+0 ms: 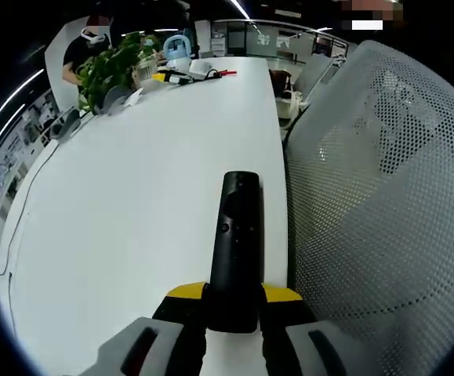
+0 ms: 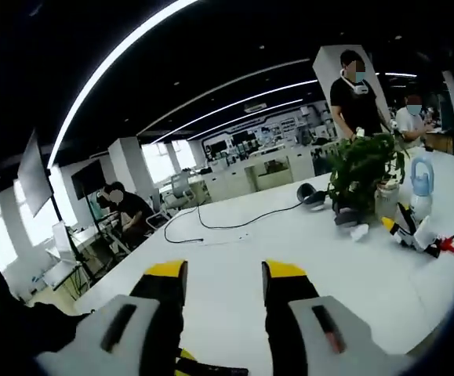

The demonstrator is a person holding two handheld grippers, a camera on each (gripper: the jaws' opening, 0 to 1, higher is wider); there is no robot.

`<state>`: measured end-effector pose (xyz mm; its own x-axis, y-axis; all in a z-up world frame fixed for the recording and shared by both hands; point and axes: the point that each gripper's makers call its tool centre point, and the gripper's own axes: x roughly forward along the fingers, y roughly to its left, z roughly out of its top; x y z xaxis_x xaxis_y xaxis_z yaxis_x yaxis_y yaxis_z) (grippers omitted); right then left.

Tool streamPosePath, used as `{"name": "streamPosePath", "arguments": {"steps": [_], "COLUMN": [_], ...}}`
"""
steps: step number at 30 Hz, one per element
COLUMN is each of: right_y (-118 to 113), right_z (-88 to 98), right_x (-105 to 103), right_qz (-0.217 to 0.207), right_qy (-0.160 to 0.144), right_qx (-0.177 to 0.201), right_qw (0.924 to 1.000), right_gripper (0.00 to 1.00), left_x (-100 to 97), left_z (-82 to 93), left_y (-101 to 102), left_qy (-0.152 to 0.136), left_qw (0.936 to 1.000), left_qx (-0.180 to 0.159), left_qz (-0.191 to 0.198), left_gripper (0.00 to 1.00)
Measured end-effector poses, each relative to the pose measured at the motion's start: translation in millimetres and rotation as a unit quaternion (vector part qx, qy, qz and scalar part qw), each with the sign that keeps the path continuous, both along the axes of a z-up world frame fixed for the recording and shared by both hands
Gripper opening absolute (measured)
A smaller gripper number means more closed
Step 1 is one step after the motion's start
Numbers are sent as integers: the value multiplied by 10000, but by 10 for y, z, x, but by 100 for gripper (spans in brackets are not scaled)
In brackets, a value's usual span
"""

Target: Press the specified remote control buttons in sequence, fully releasing each button before pressing the next.

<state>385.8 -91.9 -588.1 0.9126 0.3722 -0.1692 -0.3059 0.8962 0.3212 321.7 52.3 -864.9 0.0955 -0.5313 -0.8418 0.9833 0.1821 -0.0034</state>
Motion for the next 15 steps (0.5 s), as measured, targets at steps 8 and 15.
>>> {"name": "streamPosePath", "arguments": {"steps": [8,15], "right_y": [-379,-480], "right_z": [-52,-179], "right_x": [-72,-159], "right_qz": [-861,-1260], "right_qy": [-381,-436], "right_qx": [-665,-770], "right_qw": [9933,9881], "right_gripper": [98,100], "left_x": [1,2], "left_z": [2,2], "left_y": [0,-4], "left_qy": [-1,-2], "left_qw": [10000,10000], "left_qx": [-3,-12], "left_qz": [4,2], "left_gripper": [25,25]}}
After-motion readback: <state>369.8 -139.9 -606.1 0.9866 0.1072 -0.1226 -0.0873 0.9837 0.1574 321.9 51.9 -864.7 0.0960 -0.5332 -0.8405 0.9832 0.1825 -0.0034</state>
